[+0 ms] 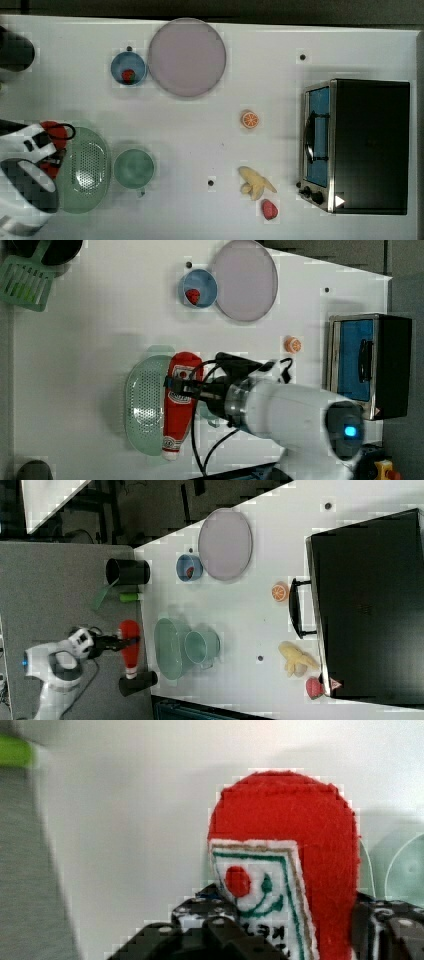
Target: Pick ketchup from strainer and place it on the table
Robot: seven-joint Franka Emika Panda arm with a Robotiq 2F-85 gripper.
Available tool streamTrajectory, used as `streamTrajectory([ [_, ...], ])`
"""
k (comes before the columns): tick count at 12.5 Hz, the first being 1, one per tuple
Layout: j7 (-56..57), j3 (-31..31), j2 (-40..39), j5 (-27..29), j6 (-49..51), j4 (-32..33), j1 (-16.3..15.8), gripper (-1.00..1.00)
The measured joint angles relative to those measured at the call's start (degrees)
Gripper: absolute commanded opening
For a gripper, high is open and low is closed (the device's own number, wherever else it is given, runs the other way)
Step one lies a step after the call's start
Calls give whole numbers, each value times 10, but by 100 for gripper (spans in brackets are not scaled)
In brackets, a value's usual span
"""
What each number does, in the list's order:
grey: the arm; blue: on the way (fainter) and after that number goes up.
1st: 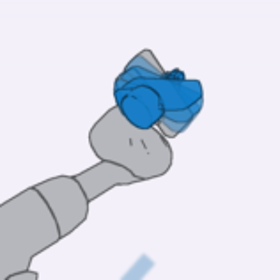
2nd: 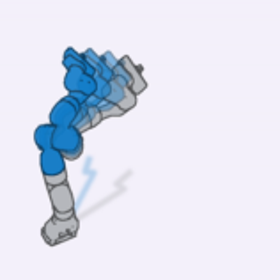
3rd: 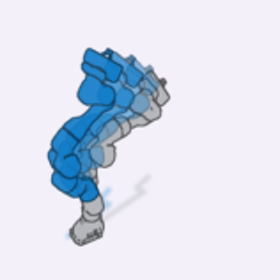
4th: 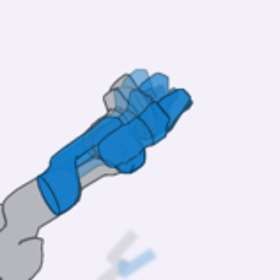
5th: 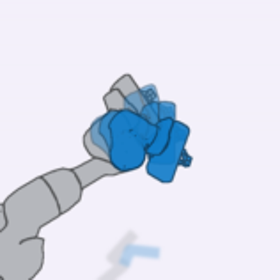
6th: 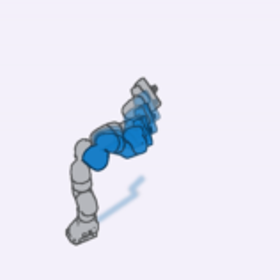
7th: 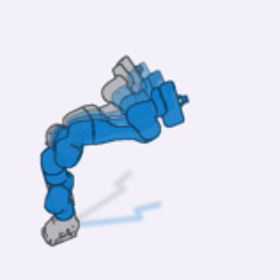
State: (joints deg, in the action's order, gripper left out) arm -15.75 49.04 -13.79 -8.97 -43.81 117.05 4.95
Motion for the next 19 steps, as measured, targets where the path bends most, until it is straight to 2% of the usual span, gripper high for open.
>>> streamTrajectory([
  [3, 76, 7, 17, 67, 93, -57, 22, 18],
  [5, 136, -7, 14, 73, 150, -74, 42, 18],
  [7, 179, -29, 9, 71, 160, -79, 77, 18],
  [9, 228, -76, 1, 74, 164, -93, 103, 18],
  [12, 304, -144, -3, 75, 170, -97, 165, 18],
  [15, 358, -223, -11, 76, 169, -92, 206, 18],
  [17, 376, -272, -14, 75, 164, -77, 222, 18],
  [19, 385, -307, -18, 74, 118, -48, 233, 18],
])
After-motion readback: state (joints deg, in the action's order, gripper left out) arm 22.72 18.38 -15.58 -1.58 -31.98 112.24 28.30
